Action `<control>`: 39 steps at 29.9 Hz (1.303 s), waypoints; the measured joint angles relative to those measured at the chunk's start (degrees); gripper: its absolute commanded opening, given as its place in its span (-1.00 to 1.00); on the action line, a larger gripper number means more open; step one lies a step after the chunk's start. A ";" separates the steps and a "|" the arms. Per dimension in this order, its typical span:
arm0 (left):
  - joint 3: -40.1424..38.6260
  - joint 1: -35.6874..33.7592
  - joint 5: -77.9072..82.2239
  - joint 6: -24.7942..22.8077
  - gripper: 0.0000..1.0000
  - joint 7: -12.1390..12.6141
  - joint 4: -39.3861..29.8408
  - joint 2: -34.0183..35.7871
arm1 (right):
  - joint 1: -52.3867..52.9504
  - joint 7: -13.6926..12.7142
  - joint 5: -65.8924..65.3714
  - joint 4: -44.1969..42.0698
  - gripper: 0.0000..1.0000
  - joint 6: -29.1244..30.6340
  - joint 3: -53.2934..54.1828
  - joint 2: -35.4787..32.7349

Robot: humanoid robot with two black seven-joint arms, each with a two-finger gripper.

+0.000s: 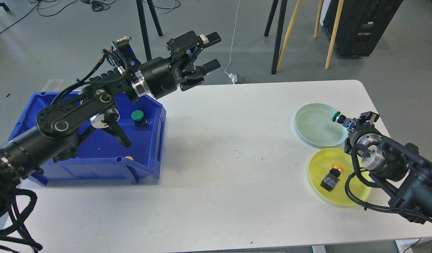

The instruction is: Pass button and place on color plate

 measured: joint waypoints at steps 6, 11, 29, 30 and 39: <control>0.02 0.10 0.00 0.00 0.88 0.00 0.00 -0.17 | 0.41 -0.49 -0.61 -4.02 -0.20 1.19 -0.44 2.53; 0.02 0.11 0.00 0.00 0.88 0.00 0.00 0.24 | 0.93 -0.56 -0.79 -3.69 0.70 1.27 -0.47 2.61; 0.11 0.99 0.01 0.00 0.88 0.02 0.20 0.49 | 10.42 -0.67 -3.53 10.20 0.99 23.73 -0.39 -8.10; 0.11 0.98 0.01 0.00 0.88 0.02 0.31 0.49 | 11.38 -0.62 -4.59 10.50 0.99 28.15 -0.37 -8.91; -0.15 0.99 -0.68 0.00 0.95 0.02 7.16 0.17 | 13.46 -0.08 -7.39 10.52 0.99 53.00 1.09 -11.34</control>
